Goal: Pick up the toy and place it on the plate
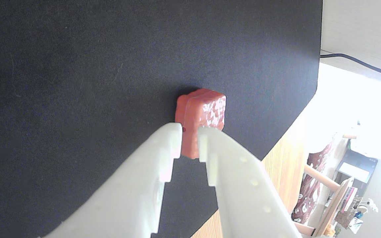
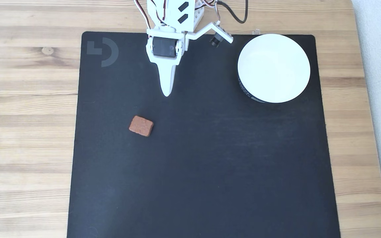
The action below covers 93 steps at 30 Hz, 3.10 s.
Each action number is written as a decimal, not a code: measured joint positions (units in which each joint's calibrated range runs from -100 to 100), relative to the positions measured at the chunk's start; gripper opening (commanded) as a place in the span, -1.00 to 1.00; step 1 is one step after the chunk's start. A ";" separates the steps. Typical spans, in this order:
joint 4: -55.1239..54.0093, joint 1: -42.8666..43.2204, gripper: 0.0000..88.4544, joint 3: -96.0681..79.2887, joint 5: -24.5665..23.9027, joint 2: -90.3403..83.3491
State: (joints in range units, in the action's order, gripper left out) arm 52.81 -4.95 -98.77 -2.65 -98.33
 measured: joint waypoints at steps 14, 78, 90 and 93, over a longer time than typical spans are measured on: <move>0.00 0.00 -0.94 0.00 0.00 0.00; 13.85 -15.06 -0.94 89.56 -5.77 98.92; 13.09 -12.98 -0.94 91.07 -5.77 101.58; 13.09 -12.65 -0.94 91.07 -5.77 101.58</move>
State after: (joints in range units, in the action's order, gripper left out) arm 65.89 -17.60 -7.70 -8.42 3.25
